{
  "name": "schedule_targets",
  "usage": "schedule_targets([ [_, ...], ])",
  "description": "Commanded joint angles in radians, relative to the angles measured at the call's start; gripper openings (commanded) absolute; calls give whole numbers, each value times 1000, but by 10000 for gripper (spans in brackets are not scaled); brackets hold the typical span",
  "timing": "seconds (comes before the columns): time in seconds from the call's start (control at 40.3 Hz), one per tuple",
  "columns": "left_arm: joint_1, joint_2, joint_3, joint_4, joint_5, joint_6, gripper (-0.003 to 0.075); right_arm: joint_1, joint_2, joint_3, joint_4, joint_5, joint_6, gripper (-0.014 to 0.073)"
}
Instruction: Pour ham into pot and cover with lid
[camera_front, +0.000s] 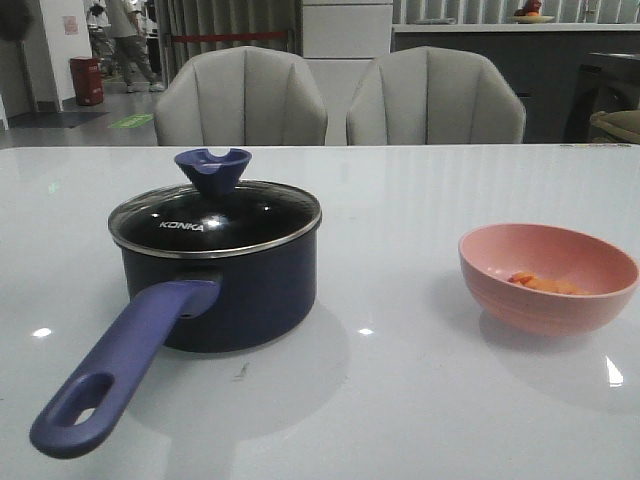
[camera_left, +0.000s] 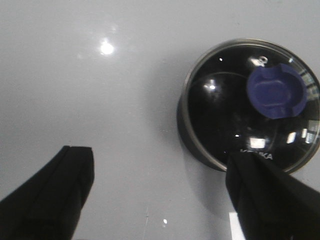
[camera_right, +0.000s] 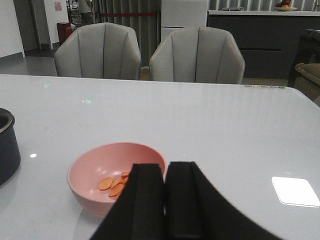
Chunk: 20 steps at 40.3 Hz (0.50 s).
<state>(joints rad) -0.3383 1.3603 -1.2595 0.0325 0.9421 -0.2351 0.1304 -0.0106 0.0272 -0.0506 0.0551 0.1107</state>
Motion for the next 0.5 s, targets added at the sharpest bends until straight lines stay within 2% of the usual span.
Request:
schedule_targets([
  [0.0,-74,69,-114,63,24,-109,583,-4,-18,-5,-7,-78,0,145],
  [0.224,-188,275,-323,75,100,-184,582,-4,-19,-5,-7,-78,0,145],
  [0.472,-216,449,-540,66,249,-207,582,-4,-19,-5,-7,-78,0,145],
])
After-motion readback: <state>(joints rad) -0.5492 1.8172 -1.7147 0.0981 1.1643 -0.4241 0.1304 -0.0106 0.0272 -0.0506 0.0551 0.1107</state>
